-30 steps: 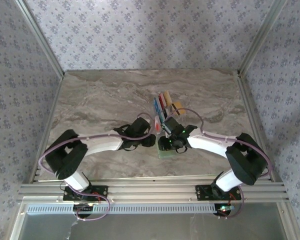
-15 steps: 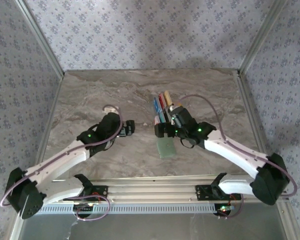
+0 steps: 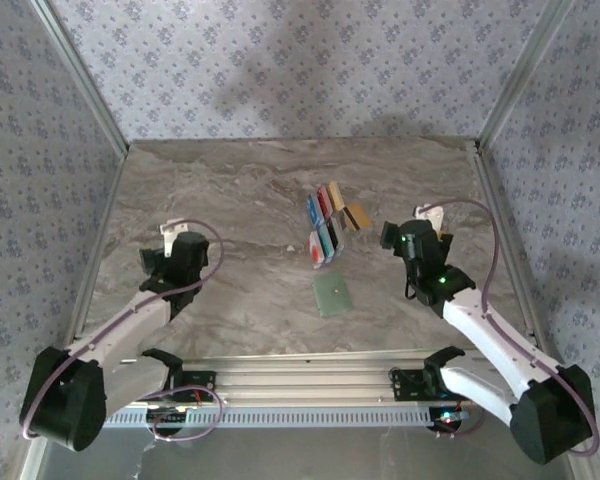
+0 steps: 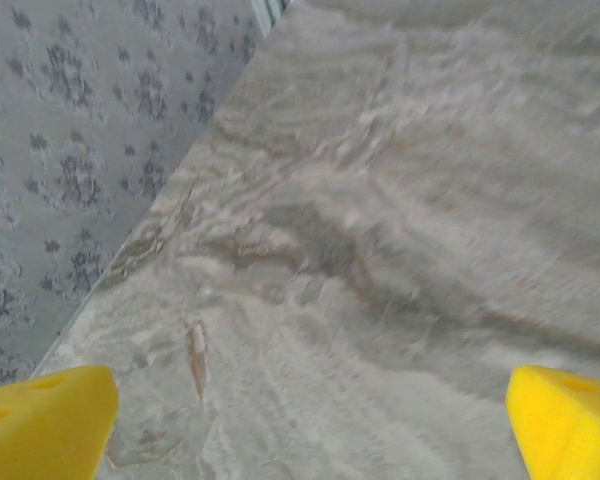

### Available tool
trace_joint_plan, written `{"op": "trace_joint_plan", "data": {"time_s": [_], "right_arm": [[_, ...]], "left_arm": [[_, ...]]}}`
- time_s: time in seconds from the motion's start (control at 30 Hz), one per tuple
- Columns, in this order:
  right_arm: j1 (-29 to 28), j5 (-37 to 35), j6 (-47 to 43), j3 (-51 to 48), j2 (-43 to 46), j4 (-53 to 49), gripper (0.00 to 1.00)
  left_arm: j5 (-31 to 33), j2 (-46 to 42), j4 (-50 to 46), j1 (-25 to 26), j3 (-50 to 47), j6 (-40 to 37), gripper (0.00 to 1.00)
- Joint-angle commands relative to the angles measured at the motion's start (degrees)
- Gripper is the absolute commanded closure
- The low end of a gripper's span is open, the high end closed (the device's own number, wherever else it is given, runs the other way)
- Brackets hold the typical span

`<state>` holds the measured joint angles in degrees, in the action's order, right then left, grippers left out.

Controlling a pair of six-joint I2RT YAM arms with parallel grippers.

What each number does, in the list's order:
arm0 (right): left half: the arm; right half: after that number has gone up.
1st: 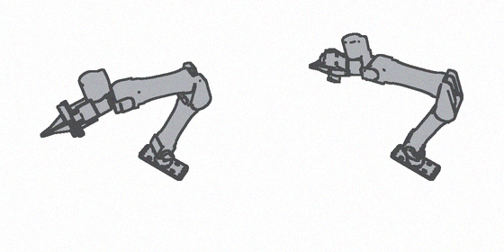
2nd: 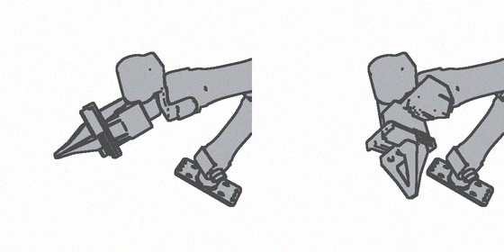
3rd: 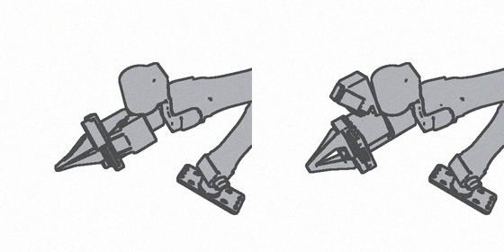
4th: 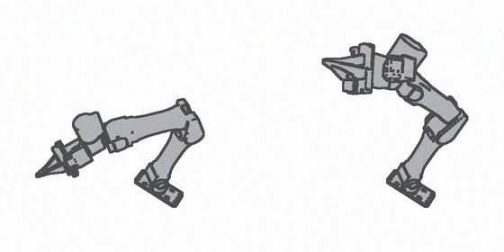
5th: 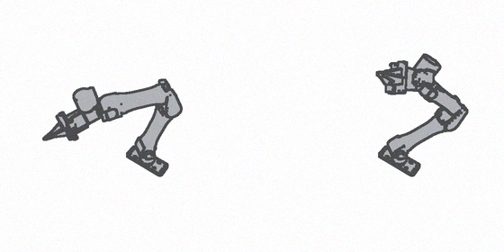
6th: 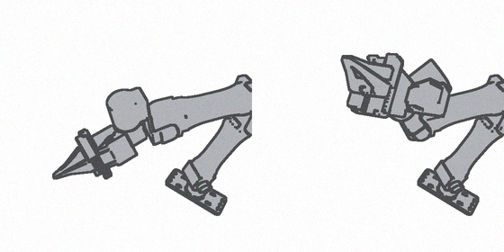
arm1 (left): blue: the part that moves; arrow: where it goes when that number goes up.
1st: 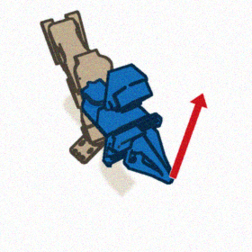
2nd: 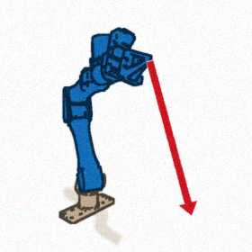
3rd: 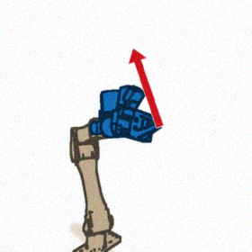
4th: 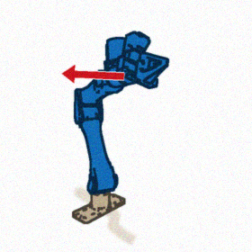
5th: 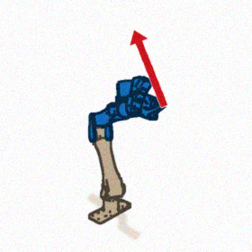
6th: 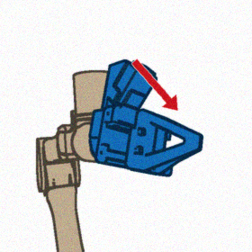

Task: Put the credit cards into the card holder

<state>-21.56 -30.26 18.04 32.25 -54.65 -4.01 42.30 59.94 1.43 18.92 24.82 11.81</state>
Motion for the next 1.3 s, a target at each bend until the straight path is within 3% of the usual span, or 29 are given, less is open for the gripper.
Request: {"op": "trace_joint_plan", "data": {"time_s": [0.0, 0.13, 0.23, 0.3, 0.37, 0.43, 0.53, 0.6, 0.7, 0.77, 1.0, 1.13, 1.27], "right_arm": [[4.12, 1.66, -7.86, -5.09, 0.67, 13.95, 0.00], [9.46, 5.70, -10.37, -10.18, -1.89, 23.49, 0.00], [11.67, 6.18, -10.97, -12.42, -4.24, 28.54, 0.00], [11.98, 6.17, -11.62, -14.02, -5.07, 32.23, 0.00], [12.39, 5.64, -11.76, -16.03, -6.21, 37.22, 0.00], [13.63, 5.27, -10.05, -17.20, -8.73, 39.65, 0.00], [15.52, 6.91, -9.51, -17.35, -14.90, 44.29, 0.00], [15.85, 9.62, -10.31, -15.70, -16.37, 42.72, 0.00], [16.18, 12.19, -13.61, -13.62, -18.32, 41.74, 0.00], [16.27, 13.70, -15.26, -13.39, -18.68, 42.40, 0.00], [17.03, 15.85, -21.26, -11.03, -23.05, 44.74, 0.00], [18.20, 14.73, -20.35, -15.85, -32.43, 62.49, 0.00], [19.44, 16.90, -19.45, -12.13, -32.94, 55.64, 0.00]], "left_arm": [[-4.58, 1.63, 13.21, -4.90, -0.19, -4.09, 0.00], [-14.25, 10.02, 22.54, -10.88, 0.22, -4.23, 0.00], [-16.16, 18.58, 31.82, -12.06, 0.30, -4.84, 0.00], [-18.64, 20.75, 28.62, -12.18, 3.36, -7.79, 0.00], [-19.86, 21.10, 31.64, -12.28, 2.54, -10.19, 0.00], [-19.86, 20.31, 38.00, -12.52, -0.81, -11.37, 0.00], [-19.60, 24.54, 55.08, -14.74, -7.03, -9.66, 0.00], [-22.89, 23.68, 49.12, -14.96, -5.03, -9.77, 0.00], [-23.09, 28.82, 53.86, -15.60, -4.35, -9.73, 0.00], [-26.00, 27.62, 47.48, -16.89, -2.55, -8.40, 0.00], [-27.00, 28.11, 48.74, -17.69, -2.75, -8.26, 0.00], [-27.02, 27.92, 48.27, -17.68, -2.66, -8.19, 0.00], [-27.07, 27.98, 48.34, -17.69, -2.68, -8.17, 0.00]]}}
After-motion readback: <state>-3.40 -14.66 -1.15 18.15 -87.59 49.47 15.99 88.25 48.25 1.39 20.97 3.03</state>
